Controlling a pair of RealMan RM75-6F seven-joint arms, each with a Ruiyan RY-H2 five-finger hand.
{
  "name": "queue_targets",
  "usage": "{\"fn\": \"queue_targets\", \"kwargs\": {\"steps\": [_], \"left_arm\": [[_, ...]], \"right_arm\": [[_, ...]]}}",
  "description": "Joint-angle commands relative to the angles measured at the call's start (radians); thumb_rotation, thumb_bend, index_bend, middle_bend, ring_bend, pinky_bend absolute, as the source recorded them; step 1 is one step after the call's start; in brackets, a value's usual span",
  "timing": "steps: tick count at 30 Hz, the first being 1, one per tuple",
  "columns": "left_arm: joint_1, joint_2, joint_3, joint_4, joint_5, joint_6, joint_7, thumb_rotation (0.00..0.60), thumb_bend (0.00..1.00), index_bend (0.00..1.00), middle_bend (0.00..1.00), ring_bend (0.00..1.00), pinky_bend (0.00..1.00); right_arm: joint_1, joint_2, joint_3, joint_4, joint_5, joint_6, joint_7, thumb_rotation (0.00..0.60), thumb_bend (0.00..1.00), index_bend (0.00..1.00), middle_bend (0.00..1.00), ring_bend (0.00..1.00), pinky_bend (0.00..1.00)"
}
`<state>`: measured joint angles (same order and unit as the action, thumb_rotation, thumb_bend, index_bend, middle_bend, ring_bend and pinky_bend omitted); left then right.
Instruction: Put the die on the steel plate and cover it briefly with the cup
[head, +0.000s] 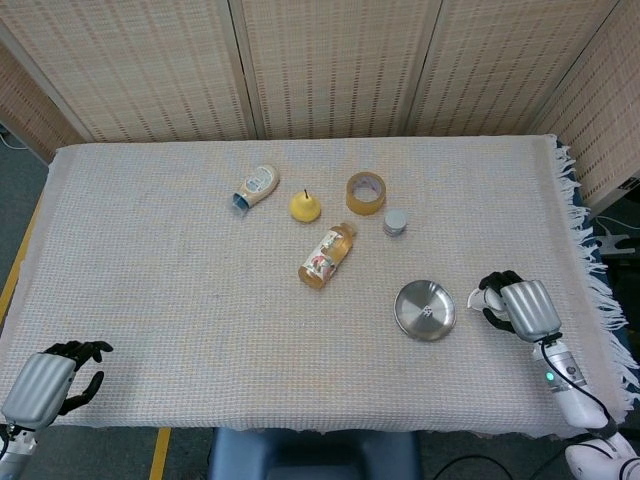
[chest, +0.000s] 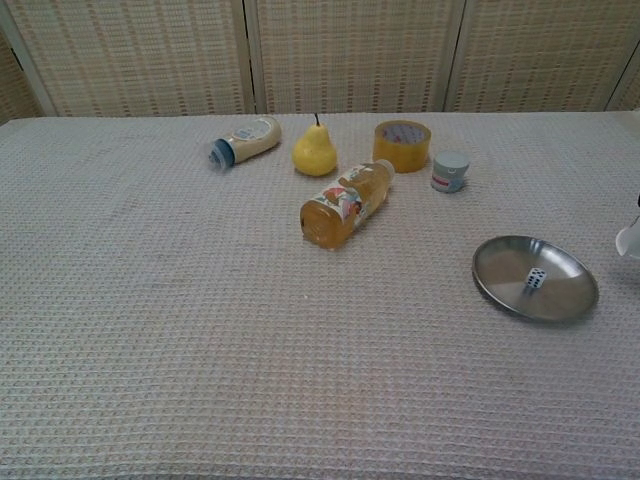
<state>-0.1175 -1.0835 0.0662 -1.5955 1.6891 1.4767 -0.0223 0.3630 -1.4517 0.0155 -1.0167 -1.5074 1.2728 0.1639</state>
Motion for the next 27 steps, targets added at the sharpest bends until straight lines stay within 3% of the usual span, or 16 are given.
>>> {"fn": "queue_targets", "kwargs": {"steps": [1,6,10,14,23,27], "left_arm": [[0.000,0.000,0.000,0.000,0.001,0.001,0.000,0.600,0.43,0.36,0.46,0.42,0.49],[0.001,0.000,0.002,-0.002,0.006,0.005,0.000,0.600,0.43,0.36,0.46,0.42,0.49],[0.002,0.001,0.003,-0.002,0.007,0.008,0.001,0.600,0.43,0.36,0.46,0.42,0.49],[0.001,0.001,0.002,-0.003,0.005,0.007,-0.001,0.600,0.43,0.36,0.46,0.42,0.49],[0.000,0.001,0.003,-0.003,0.005,0.005,-0.002,0.600,0.43,0.36,0.46,0.42,0.49],[0.000,0.001,0.004,-0.003,0.006,0.004,0.002,0.600,0.43,0.36,0.46,0.44,0.49]], "right_arm": [[-0.003,-0.025,-0.008,0.060,-0.021,0.002,0.051,0.600,0.21,0.40,0.41,0.26,0.68],[-0.007,-0.017,-0.014,0.057,-0.019,-0.016,0.035,0.600,0.18,0.33,0.34,0.18,0.62],[-0.008,0.002,-0.016,0.029,-0.018,-0.029,0.008,0.600,0.11,0.17,0.19,0.04,0.50],[-0.011,0.010,-0.015,0.013,-0.022,-0.026,0.002,0.600,0.07,0.04,0.06,0.00,0.37],[-0.012,0.022,-0.014,-0.011,-0.026,-0.027,-0.007,0.600,0.06,0.00,0.00,0.00,0.17],[-0.017,0.026,-0.026,-0.070,-0.092,0.056,0.026,0.600,0.05,0.00,0.00,0.00,0.13]]}}
